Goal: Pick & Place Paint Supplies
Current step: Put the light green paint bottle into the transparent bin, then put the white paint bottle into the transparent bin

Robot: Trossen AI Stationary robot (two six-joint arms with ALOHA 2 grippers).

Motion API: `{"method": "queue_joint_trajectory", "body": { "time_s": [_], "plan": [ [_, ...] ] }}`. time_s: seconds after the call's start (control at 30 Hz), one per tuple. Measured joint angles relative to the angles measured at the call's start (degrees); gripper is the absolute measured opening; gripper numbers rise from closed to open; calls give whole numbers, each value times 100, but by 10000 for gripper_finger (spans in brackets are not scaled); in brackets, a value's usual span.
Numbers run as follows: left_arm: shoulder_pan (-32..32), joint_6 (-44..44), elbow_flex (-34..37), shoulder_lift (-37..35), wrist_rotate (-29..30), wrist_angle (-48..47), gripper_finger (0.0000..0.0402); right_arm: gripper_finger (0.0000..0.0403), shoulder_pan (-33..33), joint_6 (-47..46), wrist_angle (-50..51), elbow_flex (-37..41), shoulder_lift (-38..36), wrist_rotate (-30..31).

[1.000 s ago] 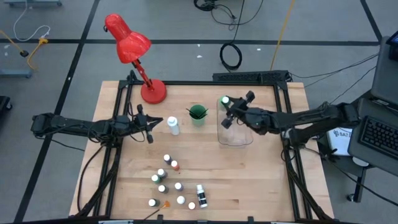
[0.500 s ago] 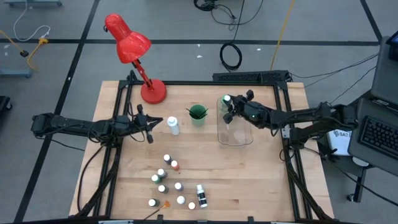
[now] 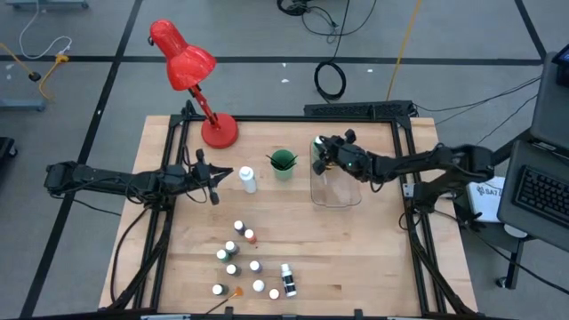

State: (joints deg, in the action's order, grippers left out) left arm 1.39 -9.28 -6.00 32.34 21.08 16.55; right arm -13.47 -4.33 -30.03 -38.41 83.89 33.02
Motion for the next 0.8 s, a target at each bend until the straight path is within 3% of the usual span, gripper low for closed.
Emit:
{"method": "queue_joint_trajectory", "body": {
  "time_s": [0.27,0.47,0.67,0.8],
  "plan": [
    [0,15,0,0,-2,-2,26,186,31,94,-233,11,16,-11],
    [0,22,0,1,-4,-2,26,198,164,147,-493,13,-64,-11],
    [-1,29,0,0,-7,-2,26,205,474,796,-1024,-28,-173,-31],
    [0,31,0,1,-7,5,26,212,830,1134,-1404,-165,-321,-515]
  ]
}}
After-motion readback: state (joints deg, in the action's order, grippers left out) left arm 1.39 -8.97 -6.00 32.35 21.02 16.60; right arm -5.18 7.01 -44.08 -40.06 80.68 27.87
